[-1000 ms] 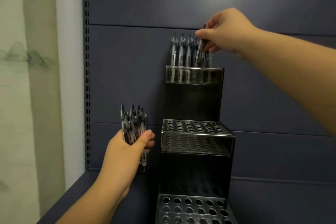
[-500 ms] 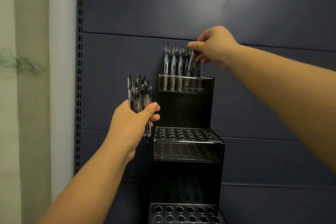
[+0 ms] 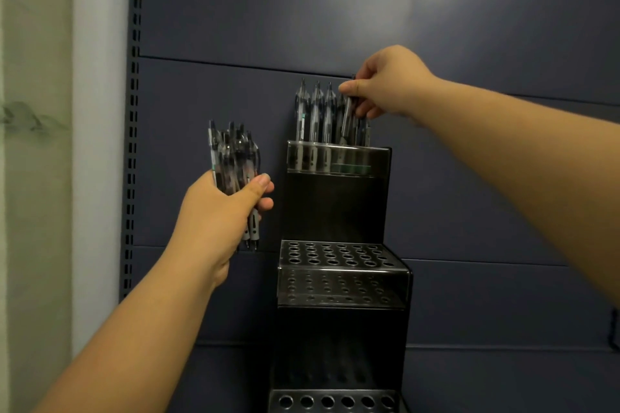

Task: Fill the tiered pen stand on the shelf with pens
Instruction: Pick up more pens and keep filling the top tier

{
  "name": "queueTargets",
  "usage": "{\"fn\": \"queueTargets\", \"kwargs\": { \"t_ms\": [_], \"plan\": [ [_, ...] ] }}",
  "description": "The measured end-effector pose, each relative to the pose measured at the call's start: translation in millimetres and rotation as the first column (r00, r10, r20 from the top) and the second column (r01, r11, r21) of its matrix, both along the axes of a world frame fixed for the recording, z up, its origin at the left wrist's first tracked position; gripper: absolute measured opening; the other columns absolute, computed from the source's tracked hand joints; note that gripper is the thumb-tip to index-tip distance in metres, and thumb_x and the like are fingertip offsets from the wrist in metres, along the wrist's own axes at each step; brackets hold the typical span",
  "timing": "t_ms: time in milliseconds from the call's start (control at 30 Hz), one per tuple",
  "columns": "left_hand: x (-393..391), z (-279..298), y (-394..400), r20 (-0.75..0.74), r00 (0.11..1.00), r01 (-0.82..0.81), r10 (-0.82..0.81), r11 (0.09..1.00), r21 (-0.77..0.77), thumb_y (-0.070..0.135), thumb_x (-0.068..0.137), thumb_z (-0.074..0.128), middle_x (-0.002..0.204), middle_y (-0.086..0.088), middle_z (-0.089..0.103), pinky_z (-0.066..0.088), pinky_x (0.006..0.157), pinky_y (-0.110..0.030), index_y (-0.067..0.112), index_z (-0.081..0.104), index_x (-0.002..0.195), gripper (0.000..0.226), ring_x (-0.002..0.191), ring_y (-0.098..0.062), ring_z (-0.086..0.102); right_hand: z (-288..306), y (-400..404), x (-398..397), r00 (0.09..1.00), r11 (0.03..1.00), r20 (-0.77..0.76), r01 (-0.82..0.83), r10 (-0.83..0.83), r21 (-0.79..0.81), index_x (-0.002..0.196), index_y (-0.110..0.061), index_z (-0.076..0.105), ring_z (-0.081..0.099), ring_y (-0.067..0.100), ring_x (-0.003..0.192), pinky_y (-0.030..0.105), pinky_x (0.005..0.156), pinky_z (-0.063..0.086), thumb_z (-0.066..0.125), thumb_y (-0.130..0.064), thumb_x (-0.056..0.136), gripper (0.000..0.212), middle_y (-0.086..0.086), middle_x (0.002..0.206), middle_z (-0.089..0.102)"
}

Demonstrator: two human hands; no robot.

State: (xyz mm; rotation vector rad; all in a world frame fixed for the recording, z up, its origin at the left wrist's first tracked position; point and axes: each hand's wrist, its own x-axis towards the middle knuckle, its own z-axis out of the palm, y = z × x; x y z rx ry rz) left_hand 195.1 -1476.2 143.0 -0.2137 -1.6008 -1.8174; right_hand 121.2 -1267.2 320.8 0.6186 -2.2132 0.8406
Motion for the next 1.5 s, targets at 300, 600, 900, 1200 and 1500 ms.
{"fn": "queueTargets", "kwargs": {
  "t_ms": [300, 600, 900, 1200, 1500],
  "plan": [
    [4.9, -11.4, -8.0, 0.083, 0.996, 0.012, -0.011, 1.0, -0.019, 0.024, 0.091, 0.072, 0.089, 0.004, 0.078, 0.054, 0.07, -0.029, 0.019, 0.068, 0.105, 0.016, 0.078, -0.009, 0.073, -9.6, -5.3, 6.7, 0.996, 0.995, 0.037, 0.079, -0.081, 0.065, 0.094, -0.01, 0.072, 0.07, 0.011, 0.057, 0.026, 0.052, 0.052, 0.073, -0.041, 0.091, 0.031, 0.007, 0.08, 0.076],
    [16.9, -33.0, -4.4, 0.115, 0.993, 0.019, -0.022, 0.999, 0.029, 0.027, 0.092, 0.071, 0.091, 0.003, 0.077, 0.054, 0.069, -0.028, 0.021, 0.067, 0.104, 0.014, 0.078, -0.009, 0.072, -65.2, -13.9, 48.9, 0.903, 0.995, -0.42, 0.098, -0.085, 0.009, 0.102, -0.019, 0.068, 0.056, 0.011, 0.077, 0.034, 0.071, 0.049, 0.063, -0.047, 0.095, 0.029, -0.006, 0.084, 0.06],
    [31.2, -31.6, 12.2, 0.049, 0.967, -0.234, 0.248, 0.951, -0.203, 0.013, 0.094, 0.057, 0.079, -0.008, 0.069, 0.046, 0.05, -0.034, 0.021, 0.059, 0.088, 0.01, 0.066, -0.028, 0.064, -140.9, -87.7, 99.3, 0.994, 0.952, -0.008, -0.101, 0.108, 0.29, 0.072, -0.024, 0.067, 0.063, 0.003, 0.057, 0.025, 0.056, 0.051, 0.067, -0.069, 0.082, 0.046, -0.006, 0.059, 0.068],
    [34.6, -29.6, 7.1, -0.035, 0.956, -0.289, 0.291, 0.916, -0.279, 0.01, 0.089, 0.057, 0.072, 0.003, 0.063, 0.038, 0.047, -0.017, 0.026, 0.059, 0.084, 0.016, 0.06, 0.0, 0.058, -154.1, -94.5, 93.8, 0.986, 0.981, -0.012, -0.161, 0.164, 0.109, 0.066, -0.014, 0.061, 0.051, 0.01, 0.052, 0.027, 0.053, 0.044, 0.063, -0.044, 0.095, 0.042, -0.004, 0.054, 0.053],
    [29.9, -28.4, -1.0, -0.039, 0.946, -0.321, 0.323, 0.907, -0.272, 0.031, 0.09, 0.067, 0.079, 0.0, 0.066, 0.042, 0.054, -0.031, 0.026, 0.057, 0.093, 0.011, 0.068, -0.015, 0.063, -118.5, -92.0, 91.9, 0.976, 0.976, -0.051, -0.209, 0.213, 0.062, 0.076, -0.005, 0.063, 0.05, 0.014, 0.055, 0.033, 0.059, 0.048, 0.06, -0.04, 0.099, 0.042, 0.001, 0.058, 0.052]
  ]
}}
